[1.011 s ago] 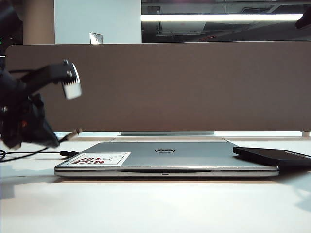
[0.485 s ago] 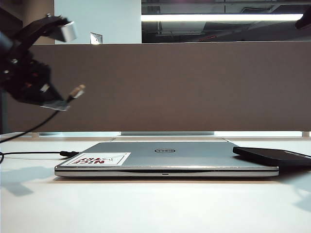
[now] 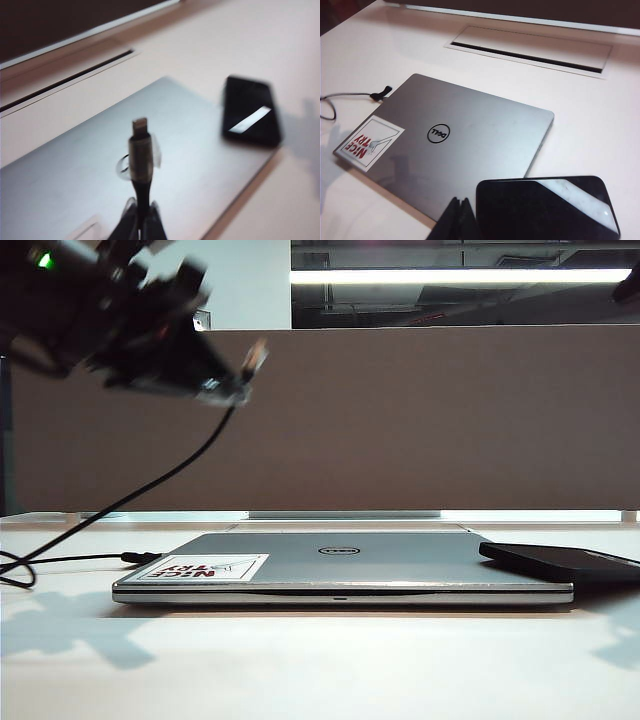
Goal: Pick up the charging cable and the phone, plug the charging cable into the charging port on the phone, and finally place them back on the table.
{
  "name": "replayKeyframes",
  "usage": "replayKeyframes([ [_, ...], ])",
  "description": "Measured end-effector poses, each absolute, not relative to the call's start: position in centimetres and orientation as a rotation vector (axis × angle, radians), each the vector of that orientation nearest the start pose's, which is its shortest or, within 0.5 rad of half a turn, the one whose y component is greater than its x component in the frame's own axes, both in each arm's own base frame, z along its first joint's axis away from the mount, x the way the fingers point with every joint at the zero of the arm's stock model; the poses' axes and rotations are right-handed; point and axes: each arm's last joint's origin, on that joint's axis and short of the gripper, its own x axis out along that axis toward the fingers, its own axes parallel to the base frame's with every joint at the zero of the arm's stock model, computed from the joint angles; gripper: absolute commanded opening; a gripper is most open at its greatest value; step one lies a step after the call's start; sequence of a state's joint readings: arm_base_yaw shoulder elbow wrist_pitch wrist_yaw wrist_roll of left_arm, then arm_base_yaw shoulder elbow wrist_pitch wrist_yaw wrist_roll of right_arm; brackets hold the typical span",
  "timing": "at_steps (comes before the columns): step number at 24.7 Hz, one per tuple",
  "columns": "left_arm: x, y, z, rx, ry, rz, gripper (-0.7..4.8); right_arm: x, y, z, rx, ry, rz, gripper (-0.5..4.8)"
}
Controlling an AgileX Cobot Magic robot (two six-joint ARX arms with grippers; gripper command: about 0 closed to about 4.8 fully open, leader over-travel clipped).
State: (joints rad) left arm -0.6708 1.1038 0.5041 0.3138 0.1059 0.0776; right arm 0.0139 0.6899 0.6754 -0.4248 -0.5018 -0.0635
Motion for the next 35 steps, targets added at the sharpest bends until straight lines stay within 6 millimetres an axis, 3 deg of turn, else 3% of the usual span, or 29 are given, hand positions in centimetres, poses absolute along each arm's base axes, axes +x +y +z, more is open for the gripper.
replayKeyframes([
  [4, 16.9, -15.6, 22.6, 0.087, 0.253, -0.839, -0.08, 14.9, 1.4, 28.7, 0.119, 0.451, 0.41, -0.02],
  [11, 17.5, -14.9, 22.0, 0.09, 0.308, -0.796, -0.08, 16.6, 1.3, 27.2, 0.281, 0.588, 0.345, -0.02],
  [15, 19.1, -13.8, 20.1, 0.109, 0.431, -0.711, -0.08, 17.8, 1.3, 26.3, 0.35, 0.653, 0.34, -0.02],
  [25, 20.1, -14.4, 17.1, 0.142, 0.561, -0.698, -0.08, 19.2, -1.3, 24.8, 0.505, 0.715, 0.27, -0.02],
  [31, 20.3, -14.6, 17.3, 0.097, 0.533, -0.692, -0.08, 19.4, -3.1, 20.5, 0.754, 0.815, 0.302, -0.02],
  [35, 20.3, -14.6, 17.3, 0.093, 0.532, -0.691, -0.08, 19.2, -3.2, 17.9, 0.989, 0.857, 0.335, -0.01],
])
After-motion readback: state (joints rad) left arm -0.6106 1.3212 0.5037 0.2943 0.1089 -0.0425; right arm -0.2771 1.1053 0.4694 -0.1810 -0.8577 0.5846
